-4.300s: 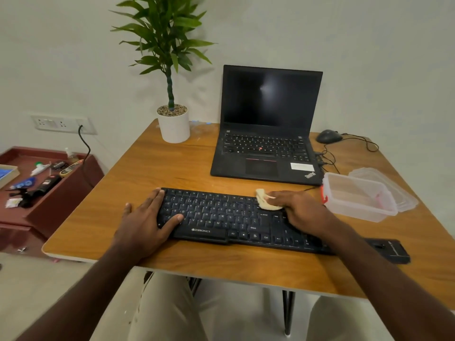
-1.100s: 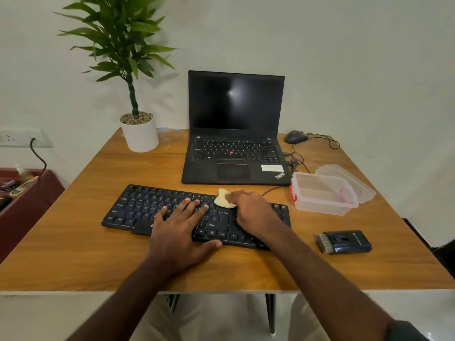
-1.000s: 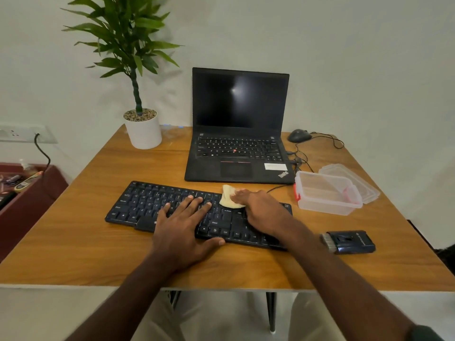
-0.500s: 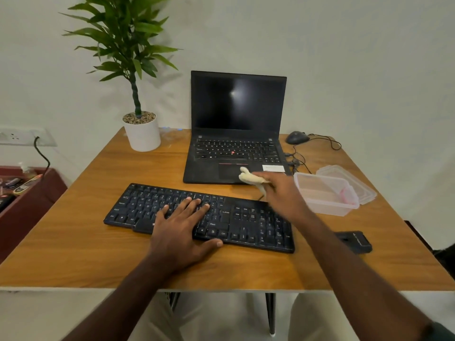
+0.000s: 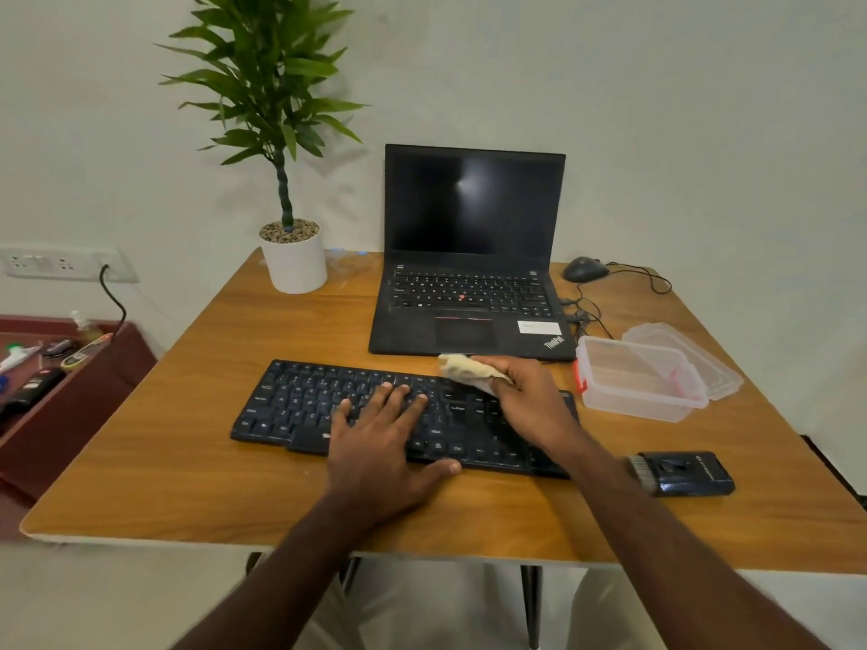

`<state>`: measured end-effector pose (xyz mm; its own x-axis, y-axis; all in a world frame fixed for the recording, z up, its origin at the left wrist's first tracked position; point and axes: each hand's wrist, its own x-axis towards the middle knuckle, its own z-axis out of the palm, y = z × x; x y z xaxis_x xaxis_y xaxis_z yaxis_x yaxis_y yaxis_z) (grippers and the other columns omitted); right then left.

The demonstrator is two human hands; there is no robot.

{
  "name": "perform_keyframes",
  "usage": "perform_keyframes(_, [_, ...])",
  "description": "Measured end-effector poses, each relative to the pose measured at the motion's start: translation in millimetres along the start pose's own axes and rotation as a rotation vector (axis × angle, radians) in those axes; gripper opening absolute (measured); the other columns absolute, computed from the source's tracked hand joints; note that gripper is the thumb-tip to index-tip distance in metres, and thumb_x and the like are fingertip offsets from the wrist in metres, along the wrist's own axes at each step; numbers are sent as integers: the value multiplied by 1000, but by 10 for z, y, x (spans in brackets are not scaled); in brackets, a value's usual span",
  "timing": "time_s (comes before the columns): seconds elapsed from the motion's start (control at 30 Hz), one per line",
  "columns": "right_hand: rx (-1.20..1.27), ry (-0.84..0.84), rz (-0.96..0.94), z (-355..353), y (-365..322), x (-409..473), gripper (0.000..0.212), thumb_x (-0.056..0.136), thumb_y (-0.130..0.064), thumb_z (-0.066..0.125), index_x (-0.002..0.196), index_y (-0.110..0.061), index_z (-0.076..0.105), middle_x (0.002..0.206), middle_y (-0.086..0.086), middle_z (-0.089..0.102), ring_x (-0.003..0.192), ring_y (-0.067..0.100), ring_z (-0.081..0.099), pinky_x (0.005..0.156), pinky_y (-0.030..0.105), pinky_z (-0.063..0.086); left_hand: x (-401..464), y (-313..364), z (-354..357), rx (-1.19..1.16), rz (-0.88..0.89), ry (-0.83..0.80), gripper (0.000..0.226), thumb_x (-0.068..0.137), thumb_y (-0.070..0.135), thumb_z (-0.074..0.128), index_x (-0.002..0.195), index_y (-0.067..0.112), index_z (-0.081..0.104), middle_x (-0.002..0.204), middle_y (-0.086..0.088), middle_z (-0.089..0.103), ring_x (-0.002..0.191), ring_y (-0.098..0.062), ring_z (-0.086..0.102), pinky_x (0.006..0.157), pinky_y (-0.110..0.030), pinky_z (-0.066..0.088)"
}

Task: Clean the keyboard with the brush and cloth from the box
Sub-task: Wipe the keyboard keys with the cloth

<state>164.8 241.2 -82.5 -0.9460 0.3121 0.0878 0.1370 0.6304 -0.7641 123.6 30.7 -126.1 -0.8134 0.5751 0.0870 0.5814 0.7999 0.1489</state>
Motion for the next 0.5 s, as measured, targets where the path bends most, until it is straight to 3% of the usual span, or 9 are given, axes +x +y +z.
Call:
perform_keyframes(0.07, [-107, 111, -57, 146, -13, -47, 39, 101, -9, 54, 136, -23, 62, 132, -4, 67, 121, 10, 58, 102, 23, 41, -23, 137, 20, -40, -19, 8, 109, 69, 98, 23, 157, 34, 14, 167, 5, 10, 153, -12, 1, 120, -55, -4])
perform_keyframes(0.2, [-238, 115, -128, 295, 31, -179, 41, 102, -12, 52, 142, -23, 56, 136, 0, 65, 121, 13, 59, 105, 26, 42, -136, 52, -51, -132, -2, 118, 110, 71, 96, 29, 157, 29, 18, 167, 7, 10, 152, -5, -4, 121, -51, -11])
perform_keyframes(0.3, [-163, 119, -58, 244, 64, -163, 42, 102, -11, 52, 143, -23, 55, 137, 3, 64, 120, 17, 58, 100, 29, 45, -225, -540, -179, -202, -121, 287, 110, 70, 98, 30, 154, 26, 29, 165, 4, 19, 152, -10, 6, 122, -53, -5])
perform_keyframes(0.37, [-15, 175, 28, 216, -16, -71, 39, 102, -12, 53, 140, -22, 59, 135, 3, 64, 119, 17, 58, 100, 32, 47, -254, -1019, -219, -238, -286, 259, 116, 66, 100, 30, 154, 25, 27, 164, 0, 24, 151, -17, 16, 120, -58, 1])
perform_keyframes(0.43, [149, 217, 74, 250, -171, 29, 35, 102, -16, 54, 136, -19, 63, 124, 2, 69, 107, 15, 63, 83, 29, 51, -283, -1343, -224, -293, -395, 150, 123, 59, 104, 28, 153, 24, 24, 159, -2, 35, 146, -22, 32, 120, -60, 8])
perform_keyframes(0.5, [489, 169, 223, 352, -355, 121, 28, 103, -20, 56, 129, -16, 66, 111, 11, 74, 84, 19, 66, 57, 25, 47, -325, -1458, -201, -316, -358, 94, 125, 56, 104, 27, 152, 24, 27, 151, 0, 47, 136, -22, 46, 120, -56, 10])
